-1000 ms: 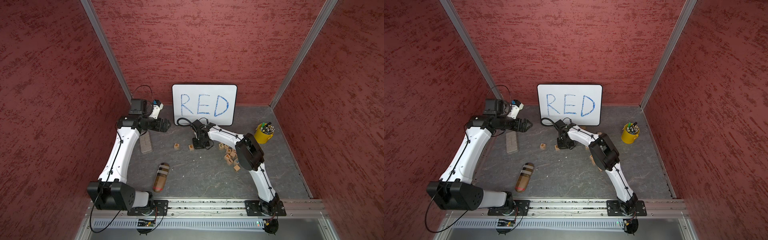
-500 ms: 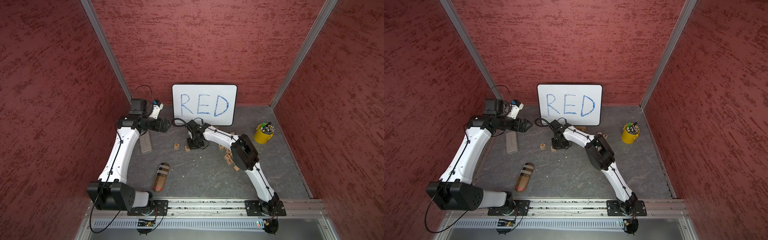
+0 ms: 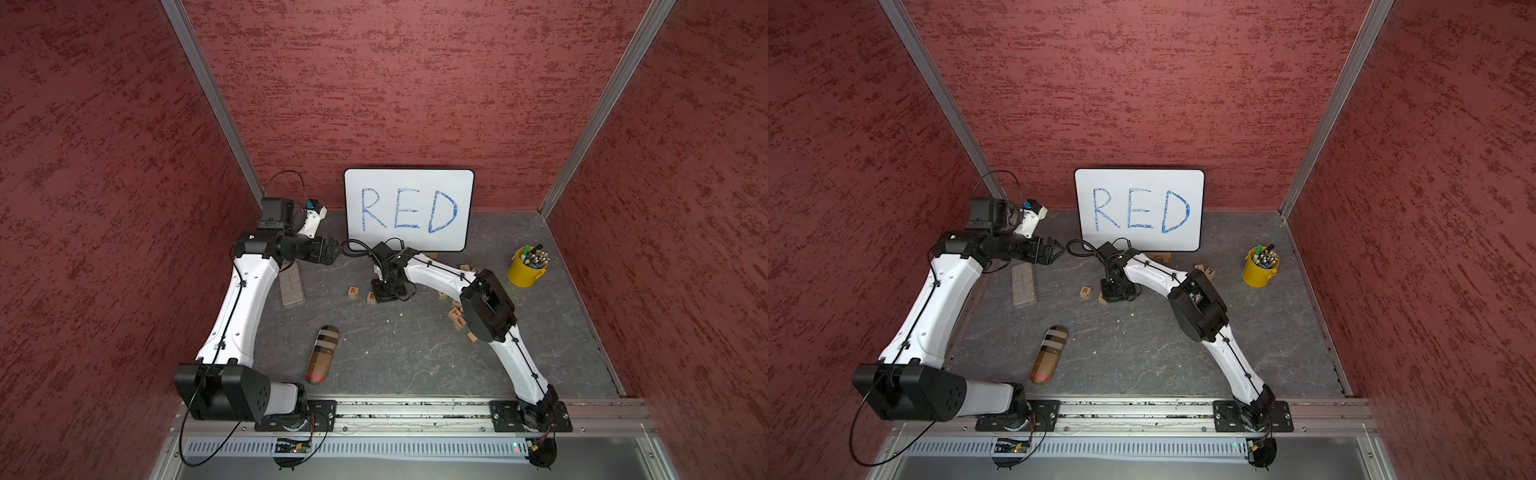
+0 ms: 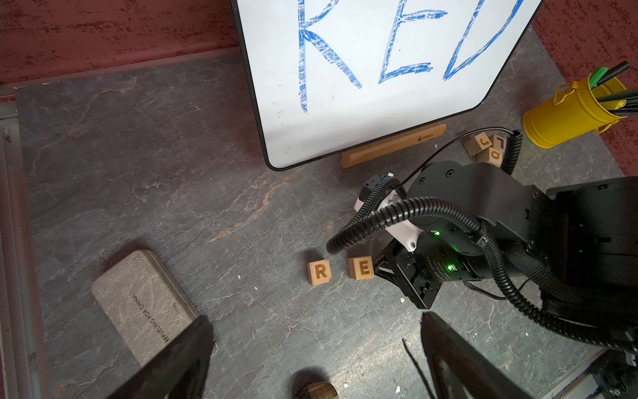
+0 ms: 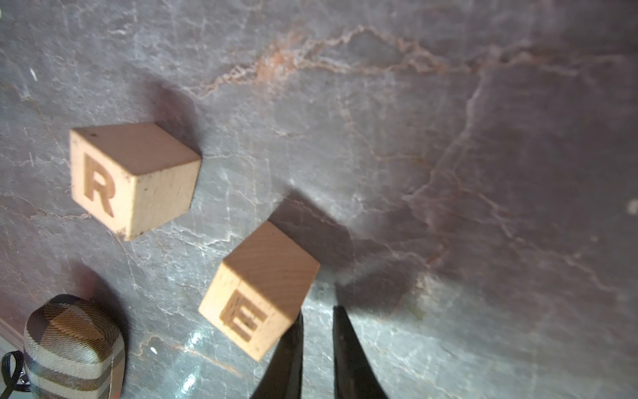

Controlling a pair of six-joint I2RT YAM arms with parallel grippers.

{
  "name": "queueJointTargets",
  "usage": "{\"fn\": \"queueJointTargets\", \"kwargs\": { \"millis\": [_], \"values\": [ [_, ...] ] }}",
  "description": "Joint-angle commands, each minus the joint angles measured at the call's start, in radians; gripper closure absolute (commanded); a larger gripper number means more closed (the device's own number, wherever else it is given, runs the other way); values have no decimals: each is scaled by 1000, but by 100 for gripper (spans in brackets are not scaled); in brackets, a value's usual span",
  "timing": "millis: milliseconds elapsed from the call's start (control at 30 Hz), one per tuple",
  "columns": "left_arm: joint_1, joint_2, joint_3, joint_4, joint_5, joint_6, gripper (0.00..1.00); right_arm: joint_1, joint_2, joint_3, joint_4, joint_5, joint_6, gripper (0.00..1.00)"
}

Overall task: Assemble the uppercase word "red" with letter blocks
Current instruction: Move the letter block to the center of the board.

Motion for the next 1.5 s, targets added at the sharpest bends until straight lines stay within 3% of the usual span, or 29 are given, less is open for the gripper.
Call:
{"fn": "queueJointTargets", "kwargs": {
  "millis": [0, 167, 400, 633, 900, 1467],
  "values": [
    [-2, -23, 3, -2, -4, 11, 5, 6, 13, 32, -16, 24, 2, 81],
    [-1, -36, 5, -2, -6, 15, 5, 5, -66, -56, 10, 50, 28, 81],
    [-2, -30, 23, -5, 3, 12, 5, 32, -167, -189, 143, -74, 102, 80],
    [-2, -32, 38, -14, -1, 13, 5, 56, -133, -170, 196, -117, 125, 79],
    [-2, -43, 34, -15, -4, 11, 5, 55, -58, -72, 119, -65, 95, 79],
    [-2, -45, 46, -15, -6, 7, 5, 44, -5, -21, 90, -25, 70, 79]
  ]
}}
